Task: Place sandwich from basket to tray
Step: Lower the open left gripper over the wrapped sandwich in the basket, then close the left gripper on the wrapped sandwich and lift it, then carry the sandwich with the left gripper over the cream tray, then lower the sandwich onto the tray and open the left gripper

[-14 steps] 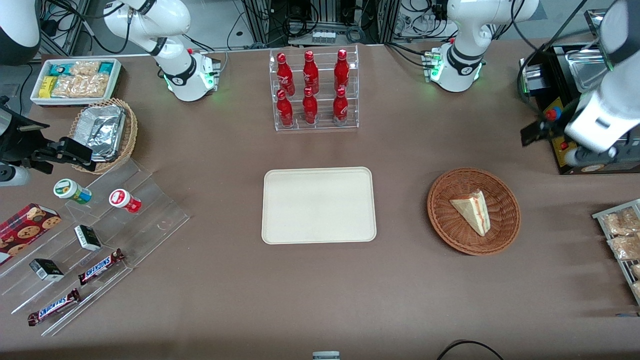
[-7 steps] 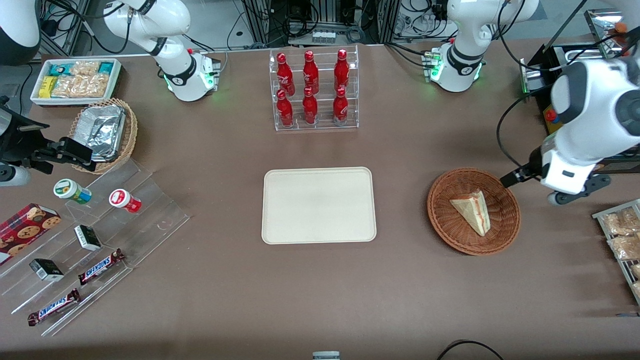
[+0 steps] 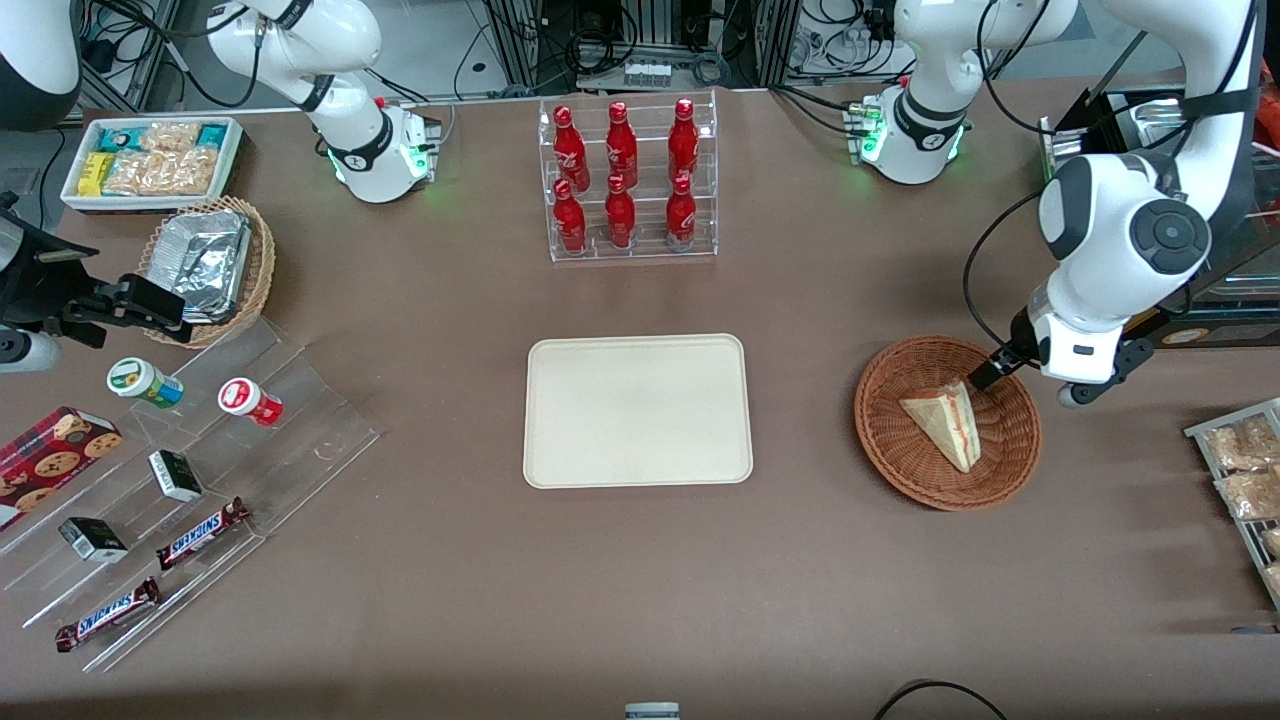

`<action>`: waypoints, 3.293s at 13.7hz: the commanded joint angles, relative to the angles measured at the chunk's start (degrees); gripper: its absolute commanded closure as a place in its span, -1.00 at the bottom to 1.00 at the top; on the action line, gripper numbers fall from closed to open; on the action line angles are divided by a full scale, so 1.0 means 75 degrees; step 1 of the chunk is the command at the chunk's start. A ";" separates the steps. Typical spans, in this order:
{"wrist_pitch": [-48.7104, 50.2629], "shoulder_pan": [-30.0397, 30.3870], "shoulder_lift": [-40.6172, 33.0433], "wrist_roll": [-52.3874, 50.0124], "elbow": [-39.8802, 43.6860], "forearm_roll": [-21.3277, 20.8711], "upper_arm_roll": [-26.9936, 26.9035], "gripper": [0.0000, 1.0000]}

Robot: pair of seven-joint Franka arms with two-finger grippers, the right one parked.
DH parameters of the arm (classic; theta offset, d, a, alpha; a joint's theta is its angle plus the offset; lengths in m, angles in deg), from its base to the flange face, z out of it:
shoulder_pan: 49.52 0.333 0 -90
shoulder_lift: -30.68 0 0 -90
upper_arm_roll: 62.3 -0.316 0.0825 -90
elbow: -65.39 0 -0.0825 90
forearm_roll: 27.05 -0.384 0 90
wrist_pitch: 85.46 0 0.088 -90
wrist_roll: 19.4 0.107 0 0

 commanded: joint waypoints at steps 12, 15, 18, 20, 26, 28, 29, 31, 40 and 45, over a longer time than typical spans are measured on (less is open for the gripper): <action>-0.2093 -0.0458 0.1148 -0.0376 -0.0283 -0.0099 0.0054 -0.98; -0.2093 -0.0470 0.1419 -0.0388 -0.0141 -0.0309 0.0054 0.35; -0.2000 -0.0470 0.1407 -0.0411 0.0010 -0.0321 0.0043 1.00; -0.1662 -0.0458 0.1349 -0.0411 0.0185 -0.0321 0.0054 1.00; 0.2633 -0.1101 0.0622 -0.0410 0.2185 -0.0333 0.0393 1.00; 0.3401 -0.1651 0.0878 -0.0481 0.2984 -0.0298 0.0592 1.00; 0.3391 -0.2025 0.1008 -0.0482 0.3208 -0.0275 0.0616 1.00; 0.3344 -0.2926 0.1638 -0.0493 0.3839 -0.0216 0.0628 1.00; 0.1766 -0.5180 0.5121 -0.1828 0.6913 -0.0263 0.0617 1.00; 0.0720 -0.5591 0.5766 -0.2087 0.7030 -0.0321 0.0582 1.00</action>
